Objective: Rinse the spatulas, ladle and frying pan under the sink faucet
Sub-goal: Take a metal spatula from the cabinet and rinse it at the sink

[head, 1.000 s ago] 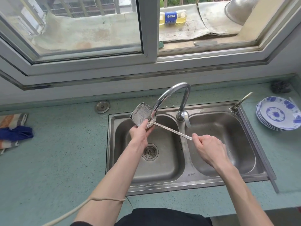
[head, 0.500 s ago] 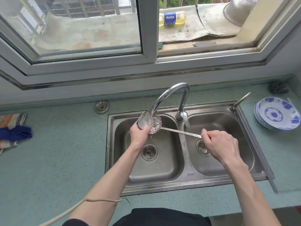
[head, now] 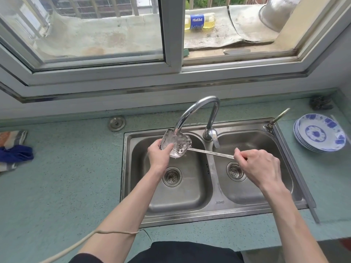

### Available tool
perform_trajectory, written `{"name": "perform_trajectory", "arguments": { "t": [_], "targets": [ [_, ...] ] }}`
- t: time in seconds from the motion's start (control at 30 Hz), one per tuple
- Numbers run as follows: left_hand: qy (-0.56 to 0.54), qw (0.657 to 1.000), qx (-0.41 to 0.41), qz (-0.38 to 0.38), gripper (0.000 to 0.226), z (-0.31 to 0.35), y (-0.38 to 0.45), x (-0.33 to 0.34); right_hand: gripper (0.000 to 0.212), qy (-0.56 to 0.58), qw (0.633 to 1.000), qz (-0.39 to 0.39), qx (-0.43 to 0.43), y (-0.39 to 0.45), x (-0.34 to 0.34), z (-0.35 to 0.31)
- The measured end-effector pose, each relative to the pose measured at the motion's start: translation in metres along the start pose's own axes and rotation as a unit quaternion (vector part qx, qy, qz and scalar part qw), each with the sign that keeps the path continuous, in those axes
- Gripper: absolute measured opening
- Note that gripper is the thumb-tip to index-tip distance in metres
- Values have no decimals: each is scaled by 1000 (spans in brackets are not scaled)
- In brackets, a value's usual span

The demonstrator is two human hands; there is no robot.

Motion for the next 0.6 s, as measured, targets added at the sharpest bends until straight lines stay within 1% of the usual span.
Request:
{"name": "perform_trajectory", "arguments": {
  "t": [0.03, 0.1, 0.17, 0.2, 0.23, 0.3, 0.33, 0.37, 0.4, 0.43, 0.47, 0.5, 0.57, 0.6],
  "targets": [
    [30, 999, 18, 4, 9, -1, 2, -1, 52, -6, 1000, 4, -2, 0, -1, 0],
    [97, 994, 50, 20, 35, -1, 5, -4, 52, -19, 1000, 9, -3, 0, -4, 2],
    [123, 991, 44, 5, 47, -5, 3, -1, 52, -29, 1000, 7, -7, 1, -5, 3],
    [147, 988, 40, -12, 48, -9, 3, 3, 52, -35, 999, 5, -9, 1, -5, 3],
    [180, 982, 54, -18, 48, -10, 4, 4, 52, -40, 999, 3, -9, 2, -5, 4],
    [211, 974, 73, -31, 44, -13, 5, 7, 52, -45, 999, 3, -7, 1, -4, 6],
    [195, 977, 72, -42, 39, -10, 3, 9, 52, -45, 999, 5, -6, 1, -5, 7],
    [168, 983, 57, -53, 29, -15, 4, 11, 51, -45, 999, 7, -4, 0, -5, 7],
    [111, 991, 29, -74, 15, -17, 0, 15, 51, -44, 999, 11, -3, -1, -6, 7],
    [51, 995, -6, -87, 11, -22, -2, 18, 50, -43, 999, 16, -2, -1, -7, 5],
    [8, 996, -34, -86, 19, -26, -4, 19, 49, -44, 999, 20, -4, -2, -8, 4],
    [2, 996, -45, -74, 22, -28, -3, 18, 49, -47, 999, 23, -6, -2, -8, 2],
    [26, 997, -48, -54, 24, -33, 0, 16, 50, -55, 998, 25, -8, -3, -7, 0],
    [38, 997, -47, -40, 30, -37, 5, 14, 50, -58, 998, 25, -8, -3, -6, 0]
  ]
}}
Point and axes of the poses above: each hand's wrist, its own y-axis towards the middle knuckle, its own x-axis out of the palm, z = x × y, the point moved 10 cm from there along y, towards the middle knuckle, and after that the axes turned 7 degrees about z, right-handed, at the moved point
